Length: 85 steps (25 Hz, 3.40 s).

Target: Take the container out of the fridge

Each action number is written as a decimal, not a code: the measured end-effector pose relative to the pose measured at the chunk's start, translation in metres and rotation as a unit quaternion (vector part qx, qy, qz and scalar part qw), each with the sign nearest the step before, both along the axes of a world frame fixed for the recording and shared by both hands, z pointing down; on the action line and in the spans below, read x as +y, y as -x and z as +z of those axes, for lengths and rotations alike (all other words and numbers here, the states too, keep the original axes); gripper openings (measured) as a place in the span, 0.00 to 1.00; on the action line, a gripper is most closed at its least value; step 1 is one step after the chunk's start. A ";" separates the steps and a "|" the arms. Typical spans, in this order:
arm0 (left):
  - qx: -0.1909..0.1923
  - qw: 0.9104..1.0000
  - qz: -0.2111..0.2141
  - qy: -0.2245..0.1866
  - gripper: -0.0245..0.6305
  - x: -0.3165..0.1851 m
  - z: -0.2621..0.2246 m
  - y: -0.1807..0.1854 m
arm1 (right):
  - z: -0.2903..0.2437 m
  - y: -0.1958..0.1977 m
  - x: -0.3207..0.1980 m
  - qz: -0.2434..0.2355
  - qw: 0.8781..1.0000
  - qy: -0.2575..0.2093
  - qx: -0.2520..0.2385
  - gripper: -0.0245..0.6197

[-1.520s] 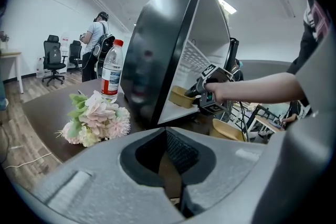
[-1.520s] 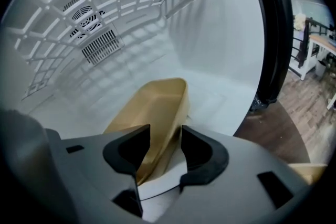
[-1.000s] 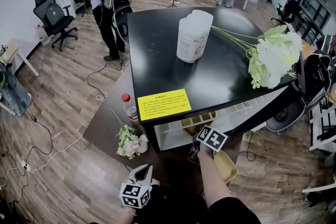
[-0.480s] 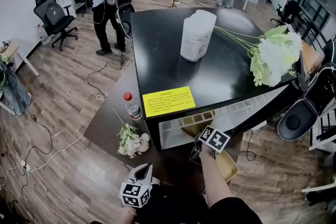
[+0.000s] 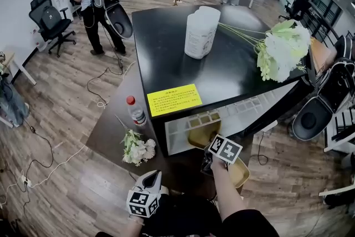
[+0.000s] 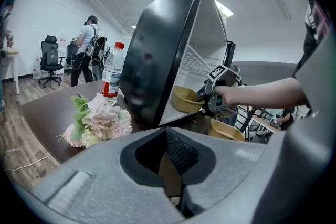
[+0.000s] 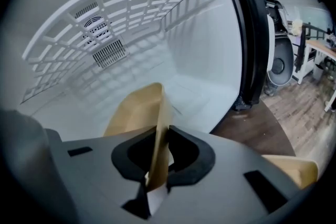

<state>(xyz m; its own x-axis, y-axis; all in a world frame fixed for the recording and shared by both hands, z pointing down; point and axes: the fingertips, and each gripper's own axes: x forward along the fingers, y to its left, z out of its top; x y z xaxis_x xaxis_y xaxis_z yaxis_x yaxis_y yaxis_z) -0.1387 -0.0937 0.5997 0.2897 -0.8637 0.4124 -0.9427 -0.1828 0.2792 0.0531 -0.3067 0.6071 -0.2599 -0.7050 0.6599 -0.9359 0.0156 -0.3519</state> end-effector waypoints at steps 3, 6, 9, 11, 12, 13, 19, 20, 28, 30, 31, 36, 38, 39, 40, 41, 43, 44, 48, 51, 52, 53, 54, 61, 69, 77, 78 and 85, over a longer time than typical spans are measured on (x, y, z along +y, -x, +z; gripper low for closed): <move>0.001 1.000 0.012 -0.002 0.05 0.001 -0.001 -0.003 | -0.005 -0.002 0.009 -0.001 1.000 -0.006 -0.001 0.12; 0.002 1.000 0.026 -0.004 0.05 0.000 -0.001 -0.009 | -0.010 -0.005 0.018 -0.005 1.000 -0.015 -0.002 0.11; 0.002 0.999 0.040 -0.007 0.05 0.000 0.000 -0.013 | -0.015 -0.007 0.029 -0.009 1.000 -0.024 -0.005 0.11; 0.001 0.999 0.048 -0.008 0.05 0.002 0.000 -0.015 | -0.016 -0.009 0.039 -0.011 1.000 -0.029 -0.004 0.11; 0.000 0.999 0.052 -0.009 0.05 0.003 0.001 -0.015 | -0.016 -0.010 0.044 -0.012 0.999 -0.030 -0.002 0.11; 0.000 0.998 0.056 -0.010 0.05 0.004 0.000 -0.016 | -0.016 -0.011 0.048 -0.012 0.999 -0.031 -0.001 0.11; -0.001 0.997 0.072 -0.016 0.05 0.005 -0.001 -0.017 | -0.018 -0.023 0.069 -0.009 0.999 -0.032 -0.003 0.11; -0.001 0.997 0.076 -0.016 0.05 0.005 -0.001 -0.018 | -0.018 -0.025 0.072 -0.007 0.999 -0.032 -0.004 0.11; -0.008 0.994 0.109 -0.021 0.05 0.004 -0.002 -0.026 | -0.009 -0.026 0.099 0.001 1.000 -0.022 -0.011 0.10; -0.008 0.993 0.113 -0.022 0.05 0.004 -0.002 -0.026 | -0.005 -0.026 0.105 0.003 1.000 -0.018 -0.012 0.10; -0.008 0.993 0.115 -0.022 0.05 0.004 -0.002 -0.027 | -0.003 -0.026 0.108 0.004 1.000 -0.016 -0.012 0.10; -0.007 0.992 0.123 -0.023 0.05 0.006 -0.002 -0.027 | 0.004 -0.023 0.123 0.001 1.000 -0.008 -0.007 0.10; -0.005 0.992 0.125 -0.023 0.05 0.007 -0.002 -0.027 | 0.008 -0.021 0.128 0.001 1.000 -0.004 -0.006 0.10; -0.005 0.992 0.127 -0.023 0.05 0.008 -0.002 -0.027 | 0.010 -0.020 0.131 0.001 1.000 -0.001 -0.005 0.10; -0.005 0.991 0.129 -0.022 0.05 0.009 -0.002 -0.028 | 0.013 -0.019 0.134 0.001 1.000 0.003 -0.004 0.10; -0.004 0.991 0.131 -0.022 0.05 0.010 -0.002 -0.028 | 0.016 -0.019 0.137 0.001 1.000 0.006 -0.004 0.10; -0.004 0.991 0.134 -0.020 0.05 0.013 -0.001 -0.029 | 0.021 -0.018 0.143 0.002 1.000 0.012 -0.003 0.10; -0.003 0.991 0.135 -0.019 0.05 0.013 -0.001 -0.029 | 0.024 -0.017 0.146 0.003 1.000 0.015 -0.003 0.10; -0.002 0.990 0.140 -0.016 0.05 0.016 0.002 -0.027 | 0.034 -0.016 0.155 0.004 1.000 0.024 -0.001 0.10; -0.004 0.989 0.145 -0.014 0.05 0.017 0.003 -0.027 | 0.040 -0.016 0.161 0.006 1.000 0.030 0.001 0.10; -0.004 0.989 0.147 -0.014 0.05 0.018 0.004 -0.028 | 0.042 -0.016 0.163 0.008 0.999 0.033 0.001 0.10; -0.004 0.989 0.149 -0.013 0.05 0.018 0.004 -0.028 | 0.044 -0.015 0.164 0.009 0.999 0.034 0.000 0.10; -0.005 0.989 0.150 -0.013 0.05 0.018 0.004 -0.027 | 0.046 -0.015 0.166 0.010 0.999 0.036 0.000 0.10; -0.007 0.988 0.154 -0.014 0.05 0.017 0.005 -0.026 | 0.062 -0.013 0.174 0.014 0.999 0.044 -0.001 0.10; -0.009 0.989 0.147 -0.016 0.05 0.013 0.004 -0.019 | 0.077 -0.010 0.182 0.016 0.998 0.056 0.007 0.10; -0.010 0.990 0.139 -0.018 0.05 0.010 0.004 -0.013 | 0.088 -0.010 0.180 0.020 0.998 0.057 0.008 0.10; -0.011 0.990 0.139 -0.018 0.05 0.009 0.004 -0.012 | 0.088 -0.010 0.179 0.019 0.998 0.055 0.010 0.10; -0.012 0.990 0.137 -0.020 0.05 0.006 0.002 -0.011 | 0.087 -0.008 0.176 0.020 0.998 0.050 -0.008 0.10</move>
<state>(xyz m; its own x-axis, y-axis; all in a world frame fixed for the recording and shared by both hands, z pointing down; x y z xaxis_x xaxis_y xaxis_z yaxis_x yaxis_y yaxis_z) -0.1272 -0.0878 0.6020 0.5061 -0.7700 0.3885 -0.8623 -0.4433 0.2447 0.0611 -0.1309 0.6940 -0.2440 -0.6451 0.7241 -0.9293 -0.0577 -0.3647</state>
